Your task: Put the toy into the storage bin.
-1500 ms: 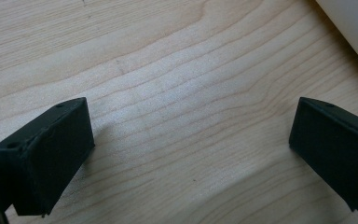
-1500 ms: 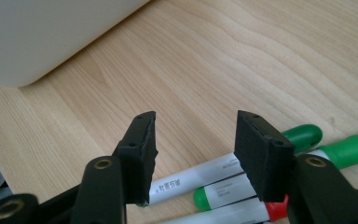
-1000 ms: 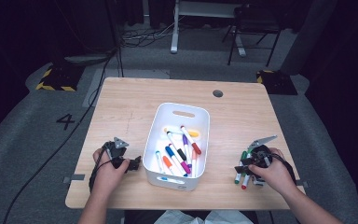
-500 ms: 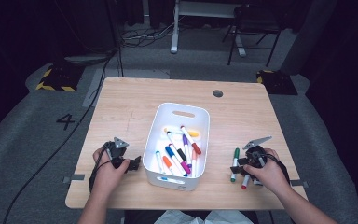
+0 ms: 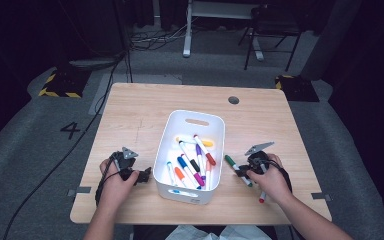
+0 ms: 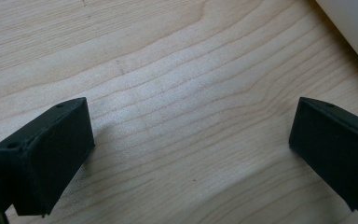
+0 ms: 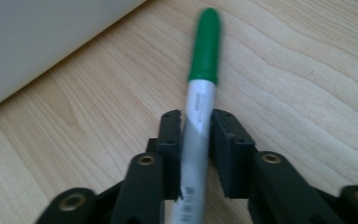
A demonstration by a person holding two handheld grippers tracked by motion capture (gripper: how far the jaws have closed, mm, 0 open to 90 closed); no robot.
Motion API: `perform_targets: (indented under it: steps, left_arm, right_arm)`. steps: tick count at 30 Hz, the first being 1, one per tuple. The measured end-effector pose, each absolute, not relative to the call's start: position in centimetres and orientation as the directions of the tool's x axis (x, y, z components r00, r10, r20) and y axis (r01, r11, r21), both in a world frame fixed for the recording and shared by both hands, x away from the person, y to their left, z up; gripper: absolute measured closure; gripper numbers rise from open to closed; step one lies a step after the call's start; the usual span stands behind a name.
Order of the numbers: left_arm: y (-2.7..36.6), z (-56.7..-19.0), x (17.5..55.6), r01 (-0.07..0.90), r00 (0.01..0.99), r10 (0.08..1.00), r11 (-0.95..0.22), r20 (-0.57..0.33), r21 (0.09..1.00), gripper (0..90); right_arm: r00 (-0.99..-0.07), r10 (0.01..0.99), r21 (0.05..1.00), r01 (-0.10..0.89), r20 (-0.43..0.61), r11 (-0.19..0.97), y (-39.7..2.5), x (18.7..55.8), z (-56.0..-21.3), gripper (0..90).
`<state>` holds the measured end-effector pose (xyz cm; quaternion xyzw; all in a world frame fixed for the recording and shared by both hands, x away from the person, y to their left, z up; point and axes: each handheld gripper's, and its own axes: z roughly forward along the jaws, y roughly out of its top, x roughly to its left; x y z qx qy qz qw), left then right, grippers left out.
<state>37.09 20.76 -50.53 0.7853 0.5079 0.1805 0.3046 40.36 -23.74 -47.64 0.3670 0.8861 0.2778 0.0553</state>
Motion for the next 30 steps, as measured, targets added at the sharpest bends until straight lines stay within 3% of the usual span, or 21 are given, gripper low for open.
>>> perform_targets:
  steps: [11,30]
  left_arm:
    - [20.8,-50.5,37.1,0.688,0.42,0.907,-0.298,-0.028,0.662,0.1]
    - [20.7,-50.5,37.1,0.689,0.422,0.906,-0.3,-0.029,0.659,0.1]
  right_arm:
    - [-0.724,0.683,0.545,0.614,0.101,0.571,-23.5,40.3,-47.3,76.6]
    - [-0.748,0.651,0.608,0.578,0.128,0.545,-24.8,38.9,-41.4,76.6]
